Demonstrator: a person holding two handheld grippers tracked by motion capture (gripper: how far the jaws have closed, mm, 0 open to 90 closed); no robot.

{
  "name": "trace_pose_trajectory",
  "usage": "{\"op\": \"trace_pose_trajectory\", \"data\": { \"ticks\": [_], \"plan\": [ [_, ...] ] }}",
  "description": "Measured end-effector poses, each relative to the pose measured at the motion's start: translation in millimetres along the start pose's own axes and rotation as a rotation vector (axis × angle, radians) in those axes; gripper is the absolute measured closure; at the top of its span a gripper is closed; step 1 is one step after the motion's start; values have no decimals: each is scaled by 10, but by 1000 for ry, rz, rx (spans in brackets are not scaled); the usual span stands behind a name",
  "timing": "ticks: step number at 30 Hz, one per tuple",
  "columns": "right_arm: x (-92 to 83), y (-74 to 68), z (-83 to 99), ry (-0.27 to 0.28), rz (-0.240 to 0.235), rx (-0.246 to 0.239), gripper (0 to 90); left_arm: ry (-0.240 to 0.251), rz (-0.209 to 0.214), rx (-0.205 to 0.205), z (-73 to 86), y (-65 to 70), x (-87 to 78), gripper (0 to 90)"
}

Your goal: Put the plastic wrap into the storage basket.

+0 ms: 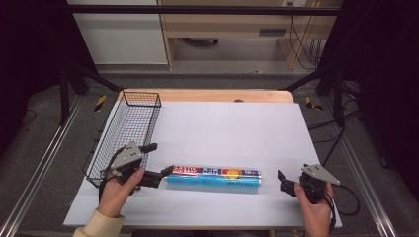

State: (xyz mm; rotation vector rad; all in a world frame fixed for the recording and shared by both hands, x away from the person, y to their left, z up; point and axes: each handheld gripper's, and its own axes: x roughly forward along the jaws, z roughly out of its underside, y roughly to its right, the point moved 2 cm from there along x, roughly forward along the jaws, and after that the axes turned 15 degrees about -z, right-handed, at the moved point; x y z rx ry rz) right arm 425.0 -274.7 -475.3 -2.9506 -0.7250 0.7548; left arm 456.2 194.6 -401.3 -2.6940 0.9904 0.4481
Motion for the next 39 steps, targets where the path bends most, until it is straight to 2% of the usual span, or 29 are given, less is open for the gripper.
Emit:
{"op": "trace_pose_trajectory", "data": {
  "ticks": [3,4,6,8,9,11,13,15,18,20,25,26,29,33,37,39],
  "plan": [
    [4,-13,-7,5,-6,4,58,-81,61,85,-90,60,143,49],
    [5,-17,-8,6,-9,3,58,-114,82,122,-123,89,196,49],
    [11,-21,-6,5,-16,1,58,-173,121,225,-186,152,297,47],
    [10,-22,-7,5,-20,-3,58,-206,157,290,-233,216,384,48],
    [5,-25,-8,6,-21,-1,58,-224,191,333,-255,258,441,48],
    [-4,-29,-11,14,-19,0,58,-260,237,384,-265,329,540,46],
    [2,-31,-7,10,-23,1,58,-290,265,429,-249,388,630,45],
    [7,-32,-4,6,-26,1,58,-302,300,447,-221,434,702,45],
    [12,-35,-4,6,-27,-4,58,-328,324,475,-174,468,803,52],
    [18,-37,-1,0,-26,-4,58,-335,327,480,-142,480,864,58],
    [29,-44,1,-8,-30,-3,59,-396,355,484,-54,509,986,61],
    [31,-45,1,-10,-31,-4,59,-410,363,497,-41,518,1002,62],
    [35,-51,2,-13,-35,-9,60,-431,371,516,-13,577,1045,65],
    [39,-54,3,-17,-40,-7,60,-435,375,525,-14,647,1108,84],
    [42,-59,4,-23,-43,-6,60,-454,369,538,-16,697,1180,120],
    [49,-57,7,-25,-43,-13,60,-466,380,544,0,724,1212,153]
  ]
}}
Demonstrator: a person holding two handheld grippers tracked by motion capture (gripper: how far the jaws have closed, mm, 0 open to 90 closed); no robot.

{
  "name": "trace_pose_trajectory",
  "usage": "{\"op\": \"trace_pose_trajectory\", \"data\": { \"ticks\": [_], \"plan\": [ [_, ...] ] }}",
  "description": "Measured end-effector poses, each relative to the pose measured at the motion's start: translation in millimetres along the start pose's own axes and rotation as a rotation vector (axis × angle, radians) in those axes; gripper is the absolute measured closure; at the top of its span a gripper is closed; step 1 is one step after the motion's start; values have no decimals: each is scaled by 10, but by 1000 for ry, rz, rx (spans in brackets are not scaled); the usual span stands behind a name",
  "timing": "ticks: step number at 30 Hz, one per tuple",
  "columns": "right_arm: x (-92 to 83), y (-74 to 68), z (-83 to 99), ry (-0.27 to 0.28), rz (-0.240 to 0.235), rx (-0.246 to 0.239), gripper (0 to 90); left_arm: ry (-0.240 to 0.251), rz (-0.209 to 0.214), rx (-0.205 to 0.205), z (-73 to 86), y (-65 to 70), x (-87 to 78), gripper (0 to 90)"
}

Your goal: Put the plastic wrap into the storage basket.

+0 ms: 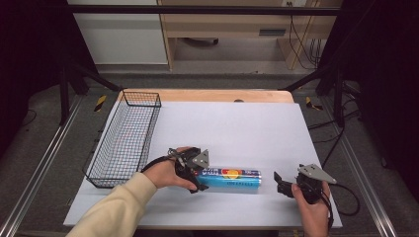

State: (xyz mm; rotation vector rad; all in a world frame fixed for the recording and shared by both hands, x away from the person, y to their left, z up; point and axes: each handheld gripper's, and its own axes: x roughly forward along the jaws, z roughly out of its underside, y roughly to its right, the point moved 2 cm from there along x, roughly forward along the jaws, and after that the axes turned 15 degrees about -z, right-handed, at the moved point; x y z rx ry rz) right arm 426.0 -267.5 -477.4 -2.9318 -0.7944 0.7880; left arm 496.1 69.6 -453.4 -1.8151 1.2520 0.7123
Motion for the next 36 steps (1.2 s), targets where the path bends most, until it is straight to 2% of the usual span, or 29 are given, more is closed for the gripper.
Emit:
{"op": "trace_pose_trajectory", "data": {
  "ticks": [4,7,16,19,31,32,33,35,36],
  "plan": [
    [8,-7,4,-10,-9,4,60,-27,5,19,-22,11,60,191],
    [19,-8,5,-13,-13,-10,60,-46,7,27,-41,13,100,230],
    [28,-15,10,-23,-20,-7,60,-93,15,52,-103,28,179,268],
    [32,-23,10,-25,-24,-10,60,-112,13,79,-132,36,194,269],
    [45,-29,12,-28,-31,-19,60,-125,7,98,-162,46,226,295],
    [46,-32,12,-29,-35,-18,60,-128,1,111,-165,53,223,300],
    [47,-32,12,-30,-35,-18,60,-130,-1,106,-169,68,224,301],
    [48,-34,12,-30,-35,-17,60,-138,-7,130,-179,67,221,302],
    [47,-36,12,-29,-35,-18,60,-140,-7,126,-179,71,219,303]
  ]
}}
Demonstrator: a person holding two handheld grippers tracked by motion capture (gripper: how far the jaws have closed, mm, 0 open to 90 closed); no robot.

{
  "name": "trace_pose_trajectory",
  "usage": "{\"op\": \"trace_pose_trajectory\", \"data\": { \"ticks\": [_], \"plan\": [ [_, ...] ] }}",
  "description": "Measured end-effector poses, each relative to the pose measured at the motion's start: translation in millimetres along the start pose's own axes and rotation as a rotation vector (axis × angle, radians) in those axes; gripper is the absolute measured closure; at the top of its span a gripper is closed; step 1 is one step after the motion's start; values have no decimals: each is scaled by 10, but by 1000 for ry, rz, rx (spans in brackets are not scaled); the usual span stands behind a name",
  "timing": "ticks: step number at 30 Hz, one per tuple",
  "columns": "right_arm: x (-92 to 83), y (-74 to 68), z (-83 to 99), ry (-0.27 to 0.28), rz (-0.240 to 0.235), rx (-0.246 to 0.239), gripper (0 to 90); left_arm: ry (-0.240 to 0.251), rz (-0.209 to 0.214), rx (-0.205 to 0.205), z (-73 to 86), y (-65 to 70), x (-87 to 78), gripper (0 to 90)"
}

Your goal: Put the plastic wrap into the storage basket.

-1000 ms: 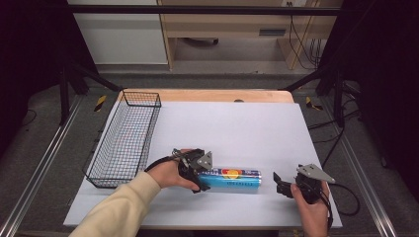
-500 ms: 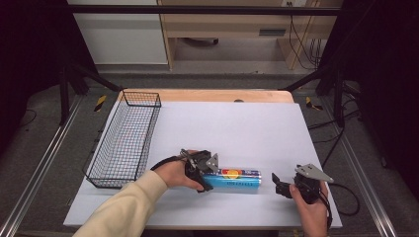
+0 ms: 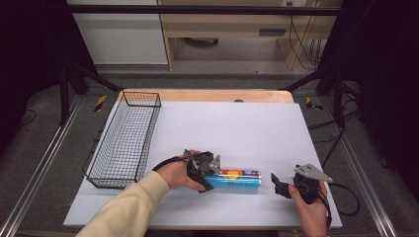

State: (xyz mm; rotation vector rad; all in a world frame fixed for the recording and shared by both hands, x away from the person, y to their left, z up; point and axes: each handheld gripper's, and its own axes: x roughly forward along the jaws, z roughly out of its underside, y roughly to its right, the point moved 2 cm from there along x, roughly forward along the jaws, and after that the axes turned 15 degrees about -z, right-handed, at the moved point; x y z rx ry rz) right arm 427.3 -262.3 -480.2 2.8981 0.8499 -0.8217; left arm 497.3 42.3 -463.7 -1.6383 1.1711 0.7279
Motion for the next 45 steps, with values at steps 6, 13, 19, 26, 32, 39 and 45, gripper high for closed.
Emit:
{"op": "trace_pose_trajectory", "data": {
  "ticks": [6,13,19,26,32,39,45],
  "plan": [
    [0,0,0,2,1,0,60,-4,-6,17,-11,8,-7,307],
    [-10,4,-1,5,-2,8,62,-22,15,1,-6,16,-20,309],
    [-12,7,-6,9,-1,5,64,-40,4,8,-7,59,-47,311],
    [-11,5,-10,12,-2,10,64,-26,20,-7,26,78,-66,313],
    [-5,0,-9,9,-3,16,64,-28,23,-18,32,99,-78,314],
    [-1,5,-1,7,5,19,65,-15,31,-28,62,112,-95,315],
    [-8,8,-2,8,6,21,68,-5,10,-19,73,130,-126,316]
  ]
}}
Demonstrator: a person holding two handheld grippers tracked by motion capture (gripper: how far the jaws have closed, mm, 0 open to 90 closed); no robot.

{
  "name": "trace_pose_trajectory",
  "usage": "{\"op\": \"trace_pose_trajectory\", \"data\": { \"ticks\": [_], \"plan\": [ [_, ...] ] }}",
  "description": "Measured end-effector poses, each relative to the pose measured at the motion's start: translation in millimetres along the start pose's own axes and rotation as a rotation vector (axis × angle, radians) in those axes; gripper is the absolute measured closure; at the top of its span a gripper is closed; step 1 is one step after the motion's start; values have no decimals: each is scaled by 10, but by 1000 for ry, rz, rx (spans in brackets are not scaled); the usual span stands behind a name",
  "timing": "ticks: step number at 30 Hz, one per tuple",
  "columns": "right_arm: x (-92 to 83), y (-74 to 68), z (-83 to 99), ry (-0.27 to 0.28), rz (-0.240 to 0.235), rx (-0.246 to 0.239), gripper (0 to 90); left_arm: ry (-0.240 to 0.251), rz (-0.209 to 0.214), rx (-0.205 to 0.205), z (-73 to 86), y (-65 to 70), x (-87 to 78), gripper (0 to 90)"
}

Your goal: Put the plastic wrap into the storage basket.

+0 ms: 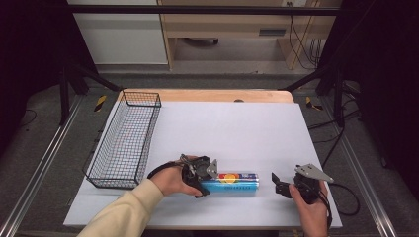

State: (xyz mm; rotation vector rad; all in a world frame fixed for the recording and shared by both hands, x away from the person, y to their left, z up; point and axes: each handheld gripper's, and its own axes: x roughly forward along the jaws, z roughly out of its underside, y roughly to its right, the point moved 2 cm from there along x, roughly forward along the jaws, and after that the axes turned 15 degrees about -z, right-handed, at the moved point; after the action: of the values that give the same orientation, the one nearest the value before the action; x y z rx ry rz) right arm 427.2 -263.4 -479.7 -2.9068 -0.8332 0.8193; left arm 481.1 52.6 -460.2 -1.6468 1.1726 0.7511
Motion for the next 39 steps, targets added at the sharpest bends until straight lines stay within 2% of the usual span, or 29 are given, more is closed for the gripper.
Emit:
{"op": "trace_pose_trajectory", "data": {
  "ticks": [4,5,7,13,16,19,20,23,25,27,29,31,33,36,39],
  "plan": [
    [-6,11,2,4,3,6,69,22,-14,-25,1,20,-50,318],
    [-6,13,2,4,3,5,69,16,-19,-12,-1,21,-68,318],
    [-4,10,1,2,3,2,69,17,-26,-13,0,32,-87,318],
    [-9,15,6,1,7,5,71,37,-37,-51,29,60,-156,318],
    [-10,24,8,-1,7,12,72,68,-49,-83,30,67,-258,318],
    [-5,23,5,1,8,14,74,90,-58,-96,21,70,-327,318],
    [-3,24,3,3,10,11,76,93,-63,-90,19,64,-350,318],
    [-5,26,-1,8,7,10,77,127,-62,-127,-3,71,-387,319],
    [-5,34,-2,14,19,2,88,127,-68,-123,-9,66,-405,319],
    [-31,26,-25,24,50,1,119,144,-87,-142,-11,85,-461,319],
    [-46,22,-39,21,71,-10,111,158,-84,-151,-5,107,-501,319],
    [-57,15,-39,26,60,1,103,164,-75,-155,-12,125,-538,319],
    [-63,19,-47,34,70,2,103,167,-70,-154,-29,144,-573,319],
    [-76,7,-73,42,64,-2,103,185,-78,-146,-48,182,-612,319],
    [-86,-1,-75,53,66,4,103,213,-84,-182,-52,208,-644,319]
  ]
}}
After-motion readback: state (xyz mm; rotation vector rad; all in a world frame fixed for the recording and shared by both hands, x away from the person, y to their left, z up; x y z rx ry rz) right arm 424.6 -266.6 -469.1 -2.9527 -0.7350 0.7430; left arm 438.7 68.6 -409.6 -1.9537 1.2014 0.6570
